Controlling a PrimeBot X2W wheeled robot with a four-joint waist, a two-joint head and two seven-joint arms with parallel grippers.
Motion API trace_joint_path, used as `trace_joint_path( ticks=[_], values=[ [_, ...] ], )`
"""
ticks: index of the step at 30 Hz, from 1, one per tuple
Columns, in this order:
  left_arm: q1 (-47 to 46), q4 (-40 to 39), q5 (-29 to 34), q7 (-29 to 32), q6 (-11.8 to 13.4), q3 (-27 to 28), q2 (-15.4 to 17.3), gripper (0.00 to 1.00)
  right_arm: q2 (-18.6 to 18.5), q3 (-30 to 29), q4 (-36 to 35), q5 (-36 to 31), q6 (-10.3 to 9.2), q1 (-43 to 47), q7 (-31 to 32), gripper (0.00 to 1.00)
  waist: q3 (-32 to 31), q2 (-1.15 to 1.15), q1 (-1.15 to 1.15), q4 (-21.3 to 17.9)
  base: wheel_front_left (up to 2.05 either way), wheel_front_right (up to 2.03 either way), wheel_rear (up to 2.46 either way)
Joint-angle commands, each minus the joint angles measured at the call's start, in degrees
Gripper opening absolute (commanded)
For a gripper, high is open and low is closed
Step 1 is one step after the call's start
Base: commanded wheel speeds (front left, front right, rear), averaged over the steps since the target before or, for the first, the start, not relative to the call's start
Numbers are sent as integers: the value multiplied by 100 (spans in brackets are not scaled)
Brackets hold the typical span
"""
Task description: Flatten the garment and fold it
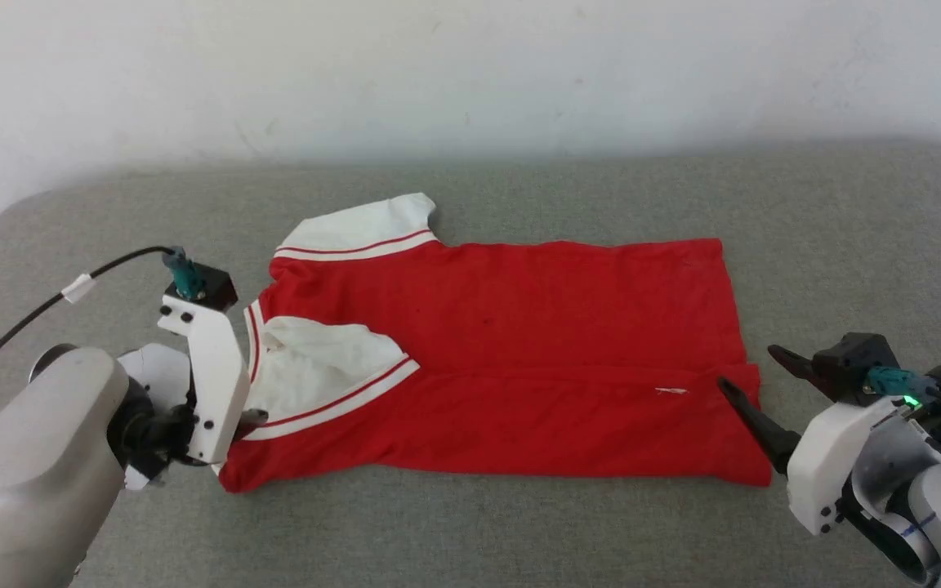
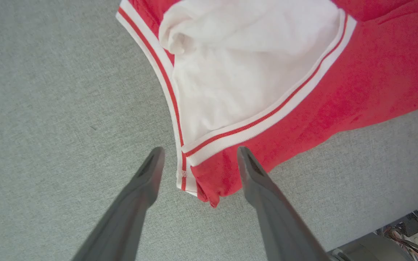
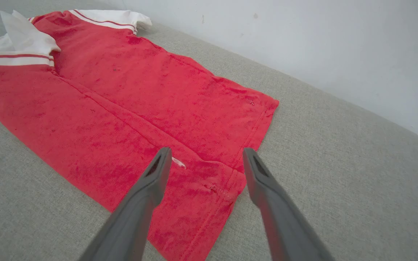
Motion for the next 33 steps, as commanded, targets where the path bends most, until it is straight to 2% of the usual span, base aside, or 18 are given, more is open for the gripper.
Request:
trace_joint_path(
  ticks=[1, 13, 14, 15, 16, 21, 25, 28, 33],
  values=[
    [-90, 60, -9, 83, -38, -62, 0, 100, 51, 35, 8, -38, -5, -119, -4, 100, 141, 0, 0, -137, 0, 0, 0],
    [144, 688, -97, 298, -36, -391, -148, 100, 128, 273, 233, 19, -5, -502, -123, 100, 415, 0, 0, -460, 0, 0, 0],
    [140, 695, -104, 271, -36, -416, -146, 10, 121, 274, 247, 24, -5, -532, -139, 100, 410, 0, 0, -461, 0, 0, 0],
    [135, 695, -127, 247, -37, -435, -143, 10, 111, 279, 263, 33, -5, -556, -145, 100, 393, 0, 0, -456, 0, 0, 0],
    [130, 684, -164, 235, -37, -455, -139, 0, 95, 285, 278, 46, -5, -577, -143, 100, 367, 0, 0, -444, 0, 0, 0],
    [1, 456, -311, -94, -37, -521, -28, 0, -102, 372, 223, 157, -5, -782, 61, 100, 227, 0, 0, -352, 0, 0, 0],
    [-88, 139, -460, -277, -38, -603, 127, 0, -373, 581, 58, 352, -5, -1182, 578, 100, 142, 0, 0, -290, 0, 0, 0],
    [-142, -57, -559, -402, -38, -644, 216, 0, -551, 817, -36, 633, -5, -1511, 1203, 100, 110, 0, 0, -246, 0, 0, 0],
    [-220, -188, -623, -504, -38, -746, 254, 0, -737, 1342, 193, 1400, -5, -1875, 2532, 100, 136, 0, 0, -153, 0, 0, 0]
  ],
)
